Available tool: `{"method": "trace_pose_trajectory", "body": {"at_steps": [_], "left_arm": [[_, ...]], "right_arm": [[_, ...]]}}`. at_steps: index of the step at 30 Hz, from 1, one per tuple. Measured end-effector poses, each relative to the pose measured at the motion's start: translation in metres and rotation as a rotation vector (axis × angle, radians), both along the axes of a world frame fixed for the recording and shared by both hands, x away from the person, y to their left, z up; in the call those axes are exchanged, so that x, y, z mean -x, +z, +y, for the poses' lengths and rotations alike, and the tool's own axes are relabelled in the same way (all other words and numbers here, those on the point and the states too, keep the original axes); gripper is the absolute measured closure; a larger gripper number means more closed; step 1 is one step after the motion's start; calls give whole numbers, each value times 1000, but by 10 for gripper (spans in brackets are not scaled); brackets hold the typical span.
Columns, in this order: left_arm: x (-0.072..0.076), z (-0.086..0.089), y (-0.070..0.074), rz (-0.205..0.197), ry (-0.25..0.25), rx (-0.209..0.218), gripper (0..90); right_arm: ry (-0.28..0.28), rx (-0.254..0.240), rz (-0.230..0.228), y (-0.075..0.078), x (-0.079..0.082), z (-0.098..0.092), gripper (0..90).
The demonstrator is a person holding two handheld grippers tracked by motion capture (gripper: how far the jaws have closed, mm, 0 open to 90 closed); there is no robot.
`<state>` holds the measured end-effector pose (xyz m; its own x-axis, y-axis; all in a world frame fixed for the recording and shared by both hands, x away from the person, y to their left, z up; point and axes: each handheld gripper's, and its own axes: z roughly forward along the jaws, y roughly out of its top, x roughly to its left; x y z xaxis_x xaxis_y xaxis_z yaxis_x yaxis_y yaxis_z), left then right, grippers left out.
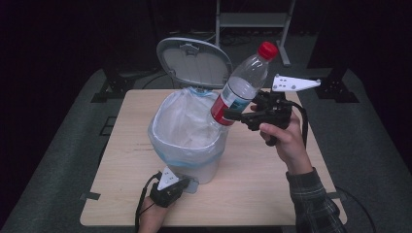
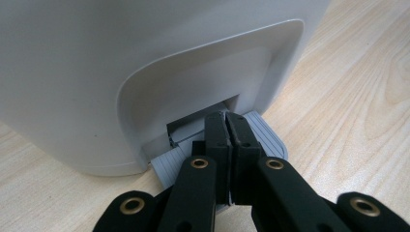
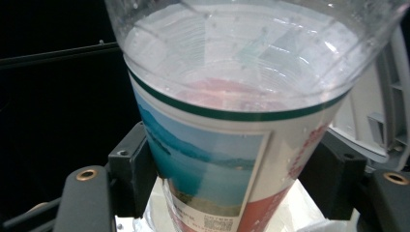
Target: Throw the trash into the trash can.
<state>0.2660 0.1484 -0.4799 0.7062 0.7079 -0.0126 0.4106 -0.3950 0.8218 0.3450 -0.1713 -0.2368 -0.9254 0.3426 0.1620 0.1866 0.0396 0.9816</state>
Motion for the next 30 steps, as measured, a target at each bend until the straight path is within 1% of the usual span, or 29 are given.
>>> {"method": "trace_pose_trajectory", "body": {"at_steps": [7,14,24,30], "left_arm": [[0,0,0,2,-1,-1,891],[0,0,0,1,-2,-1,891],[0,0,0,1,-1,1,891],[0,0,0,3,-1,2,891]], "right_arm": [[10,-11,1,-1,-5,11,282],[23,-4,8,-2,-7,22,282],[35,7,10,-9,-11,33,281],[42,10,27,-15,-14,38,280]]}}
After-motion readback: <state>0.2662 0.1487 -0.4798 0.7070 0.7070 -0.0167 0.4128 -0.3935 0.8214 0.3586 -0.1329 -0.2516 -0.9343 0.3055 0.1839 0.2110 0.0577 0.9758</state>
